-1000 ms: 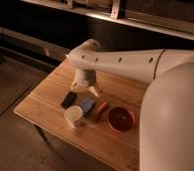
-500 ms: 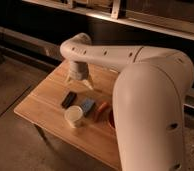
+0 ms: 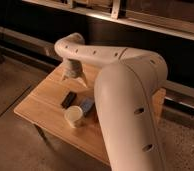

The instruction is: Place the eraser on the white sponge

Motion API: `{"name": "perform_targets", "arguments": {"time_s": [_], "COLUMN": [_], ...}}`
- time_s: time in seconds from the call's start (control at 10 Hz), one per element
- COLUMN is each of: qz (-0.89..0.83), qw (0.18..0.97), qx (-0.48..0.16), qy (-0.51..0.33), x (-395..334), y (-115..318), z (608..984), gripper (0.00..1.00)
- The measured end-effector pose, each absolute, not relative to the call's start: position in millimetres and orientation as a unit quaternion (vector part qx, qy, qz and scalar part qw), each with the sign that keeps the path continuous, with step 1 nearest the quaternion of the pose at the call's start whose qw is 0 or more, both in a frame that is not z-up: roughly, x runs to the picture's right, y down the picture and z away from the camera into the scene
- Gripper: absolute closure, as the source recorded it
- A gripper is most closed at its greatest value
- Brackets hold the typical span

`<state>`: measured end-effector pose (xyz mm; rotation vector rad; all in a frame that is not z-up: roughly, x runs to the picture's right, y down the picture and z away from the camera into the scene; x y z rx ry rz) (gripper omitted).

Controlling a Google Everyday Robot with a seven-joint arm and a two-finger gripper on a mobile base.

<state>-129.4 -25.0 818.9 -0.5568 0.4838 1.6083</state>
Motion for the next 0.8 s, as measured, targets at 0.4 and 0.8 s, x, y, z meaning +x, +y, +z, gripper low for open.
{"name": "perform_targets", "arguments": {"time_s": [0.4,0.8], "qz": [0.695,0.705], "qw": [0.633,0.618], "qx": [-0.264,-0.272], "qy": [0.218,0.219], "x": [-151.9,-178.1], "y": [-16.4,-7.5], "z": [843.4,862.4], "gripper": [0.20,0.20]}}
